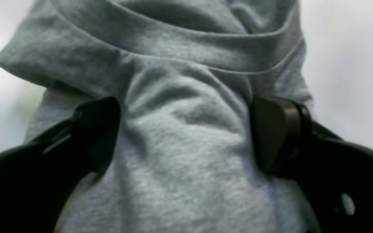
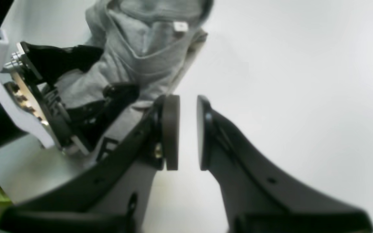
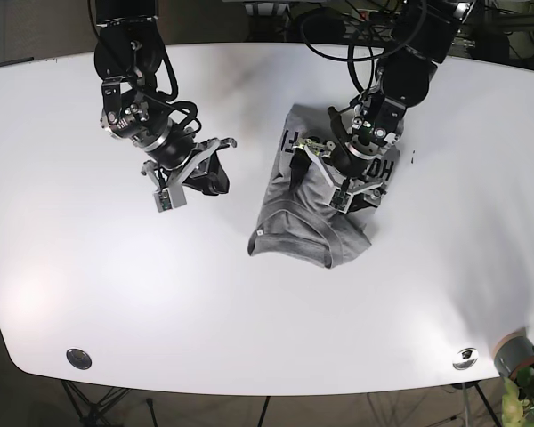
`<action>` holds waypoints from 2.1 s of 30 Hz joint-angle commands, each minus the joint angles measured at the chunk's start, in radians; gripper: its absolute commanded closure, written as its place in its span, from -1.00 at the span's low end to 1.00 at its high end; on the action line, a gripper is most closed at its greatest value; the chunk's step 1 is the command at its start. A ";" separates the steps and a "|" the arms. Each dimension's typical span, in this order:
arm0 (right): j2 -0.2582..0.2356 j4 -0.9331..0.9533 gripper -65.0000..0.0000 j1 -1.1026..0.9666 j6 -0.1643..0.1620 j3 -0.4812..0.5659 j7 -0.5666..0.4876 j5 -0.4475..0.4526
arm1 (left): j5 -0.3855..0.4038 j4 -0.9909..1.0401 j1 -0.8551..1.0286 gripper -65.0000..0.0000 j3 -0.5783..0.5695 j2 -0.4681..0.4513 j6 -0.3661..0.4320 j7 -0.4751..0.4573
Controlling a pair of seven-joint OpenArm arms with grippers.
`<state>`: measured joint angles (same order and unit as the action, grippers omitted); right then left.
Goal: Fold the T-shirt properly
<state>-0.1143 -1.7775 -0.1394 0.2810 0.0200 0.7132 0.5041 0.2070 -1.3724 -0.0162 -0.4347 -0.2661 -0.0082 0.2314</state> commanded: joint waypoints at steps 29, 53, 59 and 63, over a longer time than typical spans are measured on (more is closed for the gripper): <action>-0.041 -0.052 0.75 0.021 0.008 -0.005 -0.016 0.018 | 0.002 0.660 -0.014 -0.86 0.485 -0.623 -0.425 -0.053; -0.071 -0.095 0.75 0.028 -0.002 -0.010 -0.023 0.015 | 0.010 0.147 0.109 -0.63 0.776 -0.534 -0.574 -0.071; -0.083 -0.112 0.75 0.025 -0.002 -0.010 -0.034 -0.150 | 0.009 0.003 0.108 -0.63 0.775 -0.408 -0.568 -0.074; -0.061 -0.118 0.75 -0.012 0.007 -0.010 -0.122 -0.308 | -0.005 -0.065 0.104 -0.63 0.770 -0.305 -0.520 -0.077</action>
<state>-0.1837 -1.8694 -0.1406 0.2764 0.0135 0.6537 0.2314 0.2020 -1.3914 0.0998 0.3290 -0.5949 -0.5587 0.1822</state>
